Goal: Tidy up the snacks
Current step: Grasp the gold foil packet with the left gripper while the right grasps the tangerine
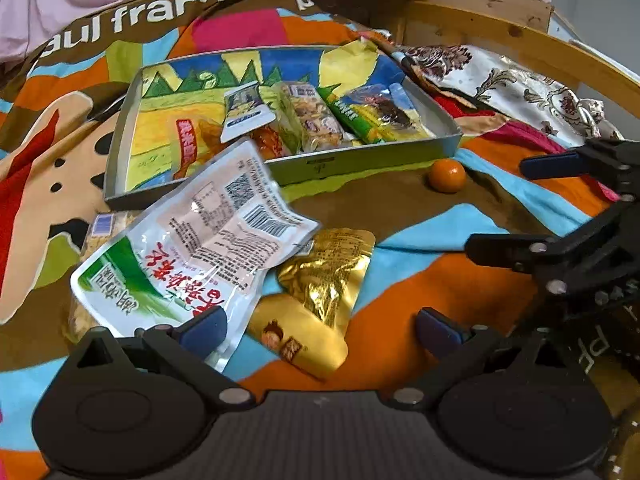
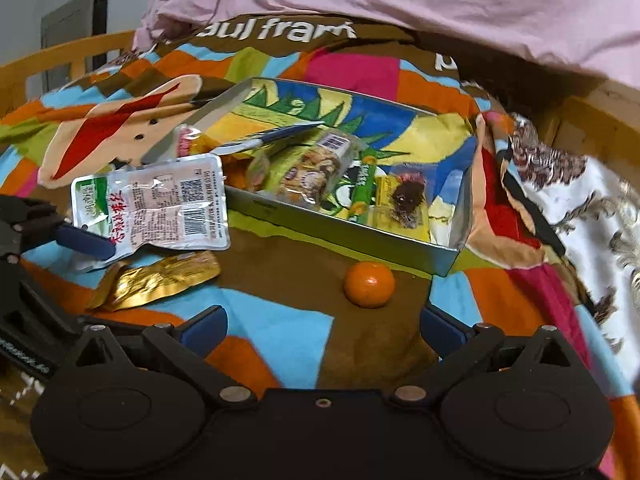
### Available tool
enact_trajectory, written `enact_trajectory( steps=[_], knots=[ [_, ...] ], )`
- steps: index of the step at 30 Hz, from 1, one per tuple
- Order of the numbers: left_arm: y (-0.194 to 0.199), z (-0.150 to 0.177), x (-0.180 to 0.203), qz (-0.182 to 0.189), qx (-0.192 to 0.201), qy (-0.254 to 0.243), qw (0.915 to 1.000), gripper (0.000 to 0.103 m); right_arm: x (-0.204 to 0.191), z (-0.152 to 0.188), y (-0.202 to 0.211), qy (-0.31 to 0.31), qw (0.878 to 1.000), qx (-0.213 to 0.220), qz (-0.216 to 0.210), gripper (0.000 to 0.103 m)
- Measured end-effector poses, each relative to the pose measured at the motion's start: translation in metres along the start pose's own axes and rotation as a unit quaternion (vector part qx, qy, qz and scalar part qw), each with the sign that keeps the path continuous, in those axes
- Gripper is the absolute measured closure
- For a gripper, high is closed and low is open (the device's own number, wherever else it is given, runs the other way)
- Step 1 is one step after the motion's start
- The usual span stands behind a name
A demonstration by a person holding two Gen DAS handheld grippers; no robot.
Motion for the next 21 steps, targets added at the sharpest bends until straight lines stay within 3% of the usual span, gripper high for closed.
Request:
enact_trajectory(
  steps=[5, 8, 14, 17, 21],
  knots=[
    [-0.008, -0.006, -0.007, 0.014, 0.003, -0.012, 0.9998, 0.000, 0.018, 0.000, -0.020, -0.045, 0.999, 0.005, -0.020, 0.002],
    [-0.012, -0.007, -0.012, 0.037, 0.003, -0.011, 0.9993, 0.000, 0.025, 0.000, -0.030, -0.084, 0.996, -0.002, -0.039, 0.010],
    [-0.015, -0.004, -0.012, 0.052, 0.008, -0.007, 0.9986, 0.001, 0.026, -0.002, -0.043, -0.100, 0.994, -0.009, -0.038, 0.028],
    [-0.015, -0.001, -0.012, 0.066, 0.003, 0.018, 0.9976, 0.010, 0.027, -0.002, -0.045, -0.107, 0.994, -0.008, -0.037, 0.034],
    [-0.016, -0.001, -0.008, 0.054, 0.011, 0.032, 0.9980, 0.011, 0.029, -0.003, -0.047, -0.117, 0.992, -0.010, -0.040, 0.042]
  ],
)
Point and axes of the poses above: each gripper's, at about its wrist camera, not at the fingertips, and y roughly against the way its jaws point, x to its right, z to its underside, the point moved 1 cm from there along -y, roughly the way its jaws point, and after that the axes turned 13 degrees about z, right-handed, at the moved point
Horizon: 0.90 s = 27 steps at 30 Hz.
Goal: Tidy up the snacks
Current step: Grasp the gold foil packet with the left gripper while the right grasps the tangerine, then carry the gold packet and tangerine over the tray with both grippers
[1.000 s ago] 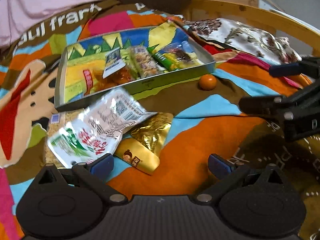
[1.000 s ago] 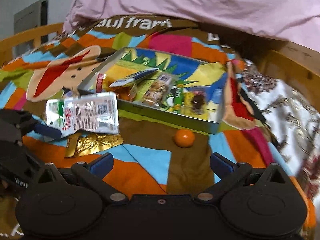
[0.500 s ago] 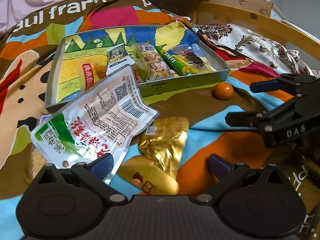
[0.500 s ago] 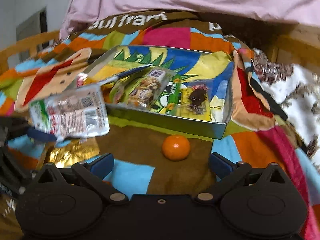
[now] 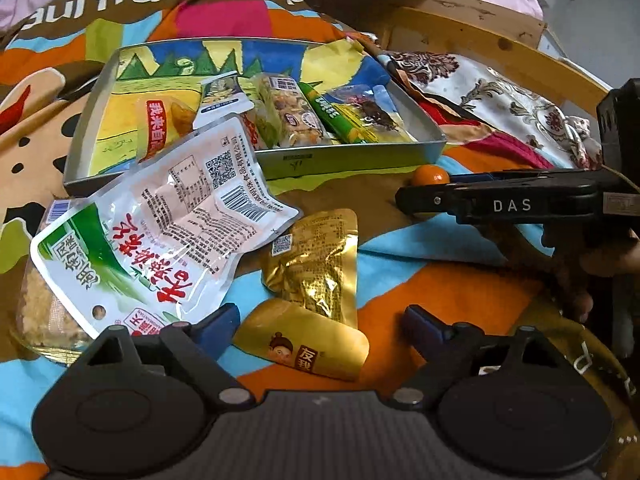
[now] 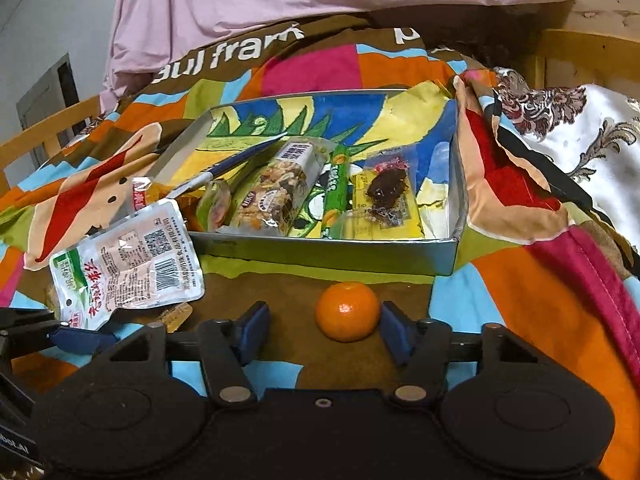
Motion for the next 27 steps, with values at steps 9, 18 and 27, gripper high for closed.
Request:
enact_trajectory(
  steps=[9, 18, 27],
  knots=[
    [0.004, -0.004, -0.016, 0.015, 0.041, 0.094, 0.9946, 0.012, 0.003, 0.003, -0.004, -0.014, 1.000, -0.009, 0.011, 0.063],
    [0.000, -0.004, -0.014, -0.024, 0.043, 0.090, 0.9947, 0.030, -0.008, 0.004, 0.002, 0.007, 1.000, -0.009, 0.023, 0.066],
    [0.005, -0.002, 0.001, -0.036, 0.027, 0.082, 0.9955, 0.037, -0.029, 0.007, 0.021, 0.053, 0.998, -0.024, 0.000, 0.067]
  ],
)
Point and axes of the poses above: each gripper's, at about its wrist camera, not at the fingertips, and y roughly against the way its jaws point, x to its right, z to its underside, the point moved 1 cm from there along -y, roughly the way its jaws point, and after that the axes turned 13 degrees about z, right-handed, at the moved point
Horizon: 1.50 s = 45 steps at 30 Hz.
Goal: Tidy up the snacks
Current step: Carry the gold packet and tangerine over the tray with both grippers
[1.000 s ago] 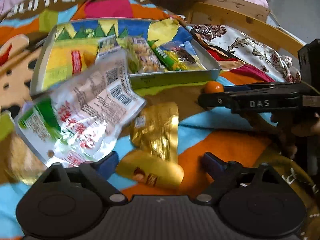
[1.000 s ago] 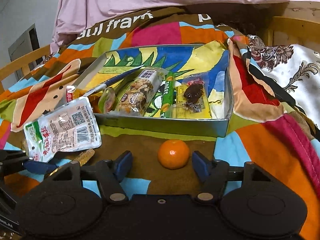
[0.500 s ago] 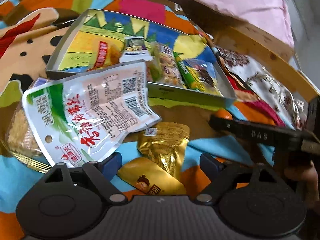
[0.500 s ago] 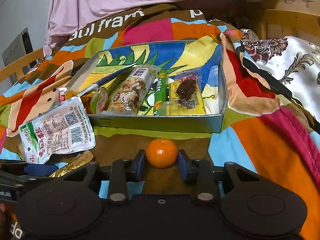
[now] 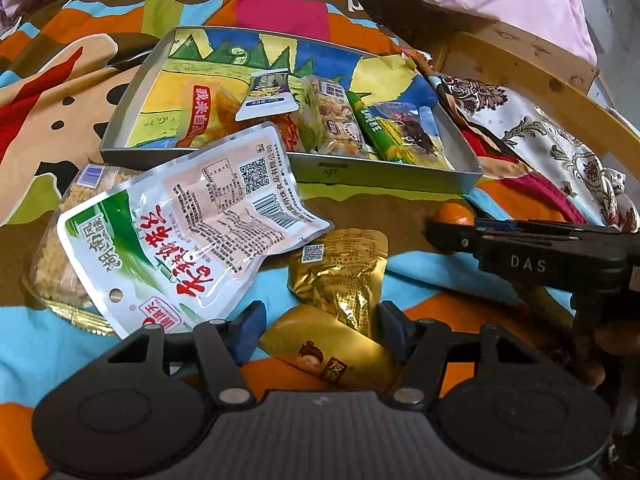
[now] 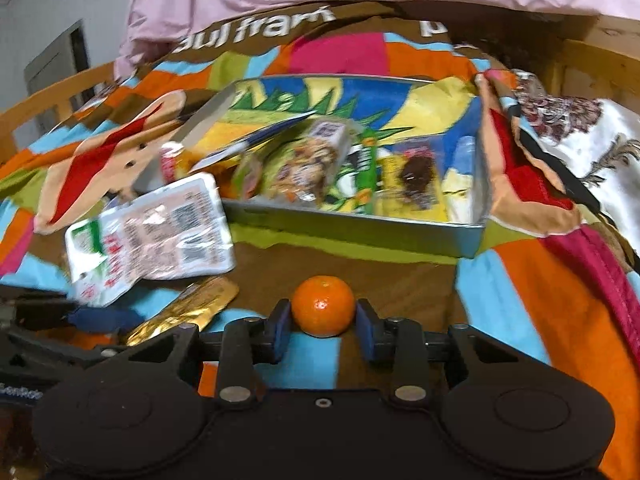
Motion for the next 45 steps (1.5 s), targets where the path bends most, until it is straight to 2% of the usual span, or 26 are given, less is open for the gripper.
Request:
enact_trajectory(
  steps=[3, 6, 10, 18, 23, 32, 45],
  knots=[
    [0.004, 0.001, 0.004, 0.002, -0.003, 0.001, 1.0000, 0.037, -0.008, 0.002, 0.006, 0.011, 1.000, -0.011, -0.022, 0.067],
    [0.006, 0.001, 0.006, 0.005, -0.003, -0.001, 1.0000, 0.037, -0.012, 0.004, 0.005, 0.024, 0.999, -0.011, -0.021, 0.066],
    [0.003, 0.001, 0.004, 0.005, -0.006, 0.001, 1.0000, 0.036, -0.007, 0.003, 0.000, 0.007, 0.999, -0.016, -0.027, 0.066],
    [-0.001, -0.001, -0.001, 0.007, -0.008, -0.003, 0.9999, 0.037, -0.012, 0.005, 0.005, -0.004, 1.000, -0.012, -0.017, 0.067],
    [0.004, 0.000, 0.008, -0.004, -0.007, -0.005, 1.0000, 0.040, -0.013, 0.006, 0.016, -0.004, 1.000, -0.005, -0.012, 0.067],
    [0.027, -0.005, 0.025, -0.014, -0.004, -0.014, 0.9998, 0.042, -0.004, 0.003, 0.050, -0.025, 0.999, 0.037, -0.001, 0.067],
    [0.058, -0.046, 0.037, -0.027, 0.070, -0.017, 0.9970, 0.042, 0.013, -0.014, 0.071, -0.068, 0.990, 0.126, 0.012, 0.067]
  ],
)
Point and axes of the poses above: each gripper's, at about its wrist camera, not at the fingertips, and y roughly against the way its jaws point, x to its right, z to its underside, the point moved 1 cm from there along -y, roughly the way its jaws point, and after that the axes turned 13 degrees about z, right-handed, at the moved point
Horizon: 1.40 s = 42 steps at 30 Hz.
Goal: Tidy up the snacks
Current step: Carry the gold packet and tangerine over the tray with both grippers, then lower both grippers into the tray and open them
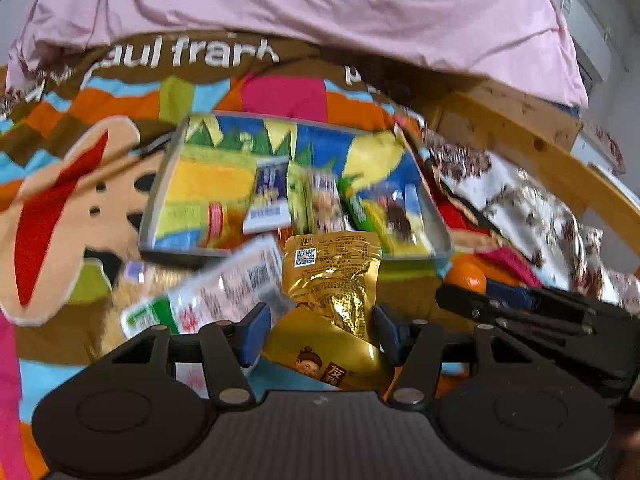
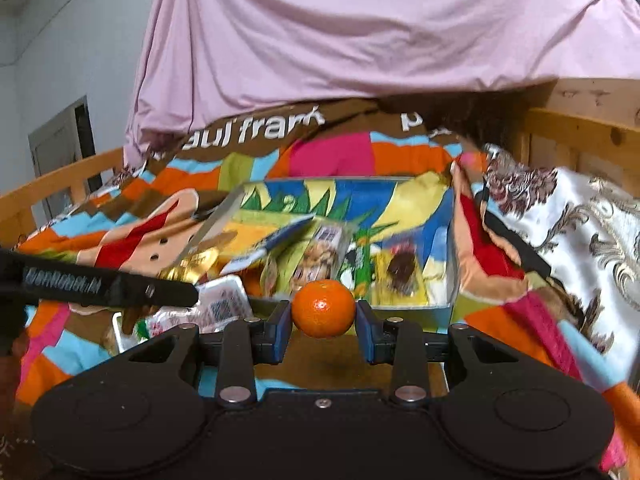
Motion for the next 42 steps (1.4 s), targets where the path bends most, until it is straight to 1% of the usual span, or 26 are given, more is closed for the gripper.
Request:
enact_trajectory(
  steps=[5, 9, 15, 19, 21, 26, 28, 33, 42],
  knots=[
    [-0.011, -0.029, -0.001, -0.007, 0.029, -0.002, 0.9995, 0.042, 0.004, -0.008, -0.012, -0.007, 1.000, 0.017, 0.012, 0.067],
    [-0.031, -0.052, -0.003, -0.015, 0.042, -0.001, 0.9990, 0.042, 0.010, -0.011, -0.032, -0.002, 0.999, 0.023, 0.028, 0.067],
    [-0.071, -0.074, -0.006, -0.020, 0.042, -0.008, 0.9989, 0.042, 0.016, -0.010, -0.062, 0.027, 0.998, 0.030, 0.053, 0.067],
    [-0.098, -0.084, -0.013, -0.023, 0.041, 0.002, 0.9989, 0.042, 0.016, -0.011, -0.084, 0.010, 0.998, 0.027, 0.053, 0.067],
    [-0.109, -0.086, -0.017, -0.026, 0.042, 0.008, 0.9987, 0.042, 0.013, -0.012, -0.093, 0.002, 0.999, 0.029, 0.045, 0.067],
    [-0.131, -0.083, -0.033, -0.033, 0.035, 0.025, 0.9986, 0.042, -0.003, -0.012, -0.106, 0.028, 0.998, 0.034, 0.034, 0.067],
    [-0.136, -0.079, -0.039, -0.036, 0.029, 0.025, 0.9986, 0.042, -0.006, -0.012, -0.112, 0.026, 0.999, 0.030, 0.028, 0.067],
    [-0.141, -0.077, -0.051, -0.047, 0.036, 0.023, 0.9980, 0.042, -0.011, -0.008, -0.127, 0.028, 0.999, 0.012, 0.025, 0.067],
    [-0.153, -0.084, -0.052, -0.087, 0.023, -0.018, 0.9958, 0.042, -0.012, -0.004, -0.138, 0.025, 0.999, -0.006, 0.032, 0.066]
  ],
)
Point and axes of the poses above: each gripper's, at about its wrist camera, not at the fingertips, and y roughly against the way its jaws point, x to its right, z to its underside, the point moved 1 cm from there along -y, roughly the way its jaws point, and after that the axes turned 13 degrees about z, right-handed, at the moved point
